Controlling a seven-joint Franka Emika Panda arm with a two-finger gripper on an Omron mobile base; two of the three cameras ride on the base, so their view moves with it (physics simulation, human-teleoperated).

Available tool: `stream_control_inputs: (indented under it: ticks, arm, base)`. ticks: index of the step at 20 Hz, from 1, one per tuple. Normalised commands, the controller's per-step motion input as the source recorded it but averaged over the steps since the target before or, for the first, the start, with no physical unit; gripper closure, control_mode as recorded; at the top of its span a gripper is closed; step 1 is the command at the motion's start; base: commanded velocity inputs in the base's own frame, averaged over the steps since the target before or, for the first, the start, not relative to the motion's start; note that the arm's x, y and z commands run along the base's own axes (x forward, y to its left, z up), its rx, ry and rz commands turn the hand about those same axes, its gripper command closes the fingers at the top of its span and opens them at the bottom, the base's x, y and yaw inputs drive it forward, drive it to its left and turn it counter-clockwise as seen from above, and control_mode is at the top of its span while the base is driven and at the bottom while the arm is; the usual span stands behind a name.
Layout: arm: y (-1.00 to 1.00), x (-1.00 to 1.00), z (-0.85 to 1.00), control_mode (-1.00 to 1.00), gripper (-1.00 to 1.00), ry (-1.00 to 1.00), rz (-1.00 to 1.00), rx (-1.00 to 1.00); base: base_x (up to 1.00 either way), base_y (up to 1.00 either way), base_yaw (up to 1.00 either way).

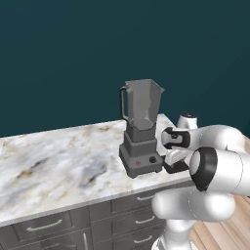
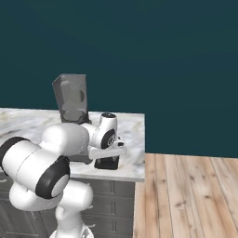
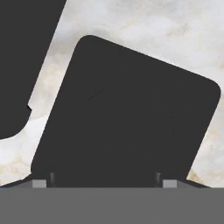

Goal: Grab the garlic and lime from the fridge, place them in the blender, close the lid, and turn on the blender to create a marinade.

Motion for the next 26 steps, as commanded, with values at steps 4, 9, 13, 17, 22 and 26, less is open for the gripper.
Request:
stream_control_inputs:
  ticks: [4, 9, 13, 17, 22, 26]
  arm:
    - [-0.03, 0.00, -0.04, -1.00, -1.00, 0.01, 0.01, -0.02]
    - [-0.12, 0.00, -0.10, -1.00, -1.00, -0.01, 0.08, -0.02]
    - [0.00, 0.00, -0.50, -1.00, -1.00, 0.00, 0.08, -0.07]
    - [0.12, 0.00, -0.16, -1.00, -1.00, 0.00, 0.01, 0.00]
    - [0.16, 0.05, 0.01, -1.00, -1.00, 0.00, 0.00, 0.00]
    - [0.11, 0.06, -0.03, -1.00, -1.00, 0.00, 0.00, 0.00]
  base:
    - [0.00, 0.00, 0.00]
    - [0.00, 0.00, 0.00]
    - [0.00, 0.00, 0.00]
    - [0.00, 0.00, 0.00]
    - [0.00, 0.00, 0.00]
    - [0.00, 0.00, 0.00]
